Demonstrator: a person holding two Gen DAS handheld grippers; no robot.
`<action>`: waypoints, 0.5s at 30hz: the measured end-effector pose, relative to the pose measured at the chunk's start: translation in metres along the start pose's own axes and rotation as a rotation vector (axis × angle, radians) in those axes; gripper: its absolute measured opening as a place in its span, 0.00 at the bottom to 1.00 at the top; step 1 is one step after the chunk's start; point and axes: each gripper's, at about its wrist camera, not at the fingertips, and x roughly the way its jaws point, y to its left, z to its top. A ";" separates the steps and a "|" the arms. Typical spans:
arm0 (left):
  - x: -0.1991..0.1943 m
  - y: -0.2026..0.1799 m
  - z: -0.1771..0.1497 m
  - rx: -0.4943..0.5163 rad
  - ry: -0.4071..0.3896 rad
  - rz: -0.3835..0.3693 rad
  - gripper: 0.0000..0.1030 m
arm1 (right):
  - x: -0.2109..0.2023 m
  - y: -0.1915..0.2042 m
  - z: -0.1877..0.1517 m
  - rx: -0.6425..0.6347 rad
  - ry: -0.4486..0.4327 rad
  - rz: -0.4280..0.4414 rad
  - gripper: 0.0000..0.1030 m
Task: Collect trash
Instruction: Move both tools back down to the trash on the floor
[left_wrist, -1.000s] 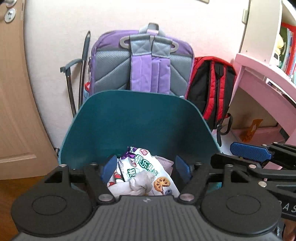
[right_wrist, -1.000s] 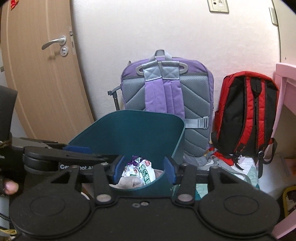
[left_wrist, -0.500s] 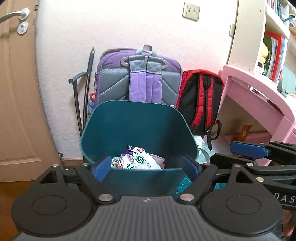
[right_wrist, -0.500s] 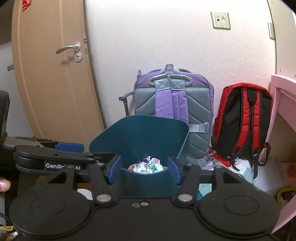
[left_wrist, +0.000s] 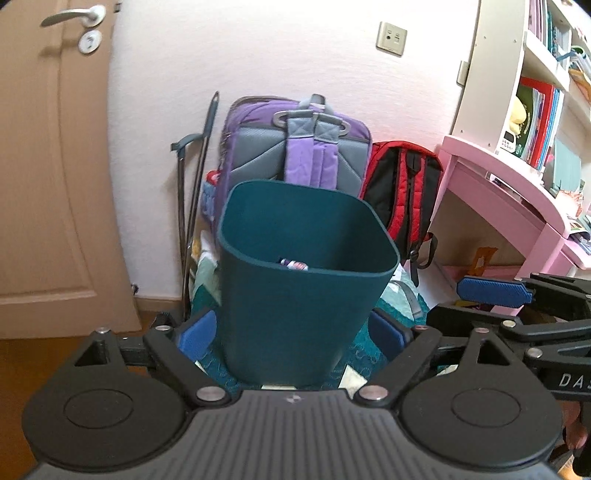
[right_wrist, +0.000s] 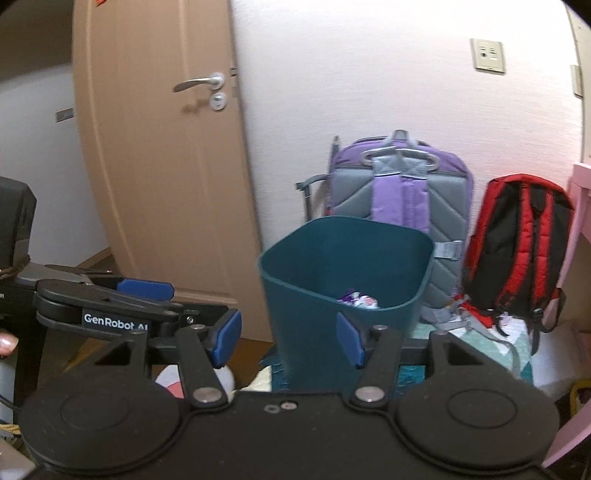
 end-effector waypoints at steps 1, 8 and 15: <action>-0.004 0.007 -0.005 -0.012 -0.001 -0.001 0.98 | 0.000 0.004 -0.003 -0.003 0.001 0.009 0.56; -0.017 0.061 -0.046 -0.083 -0.002 0.013 1.00 | 0.031 0.029 -0.040 -0.008 0.051 0.101 0.57; 0.007 0.141 -0.107 -0.156 0.091 0.092 1.00 | 0.102 0.045 -0.109 -0.015 0.223 0.182 0.57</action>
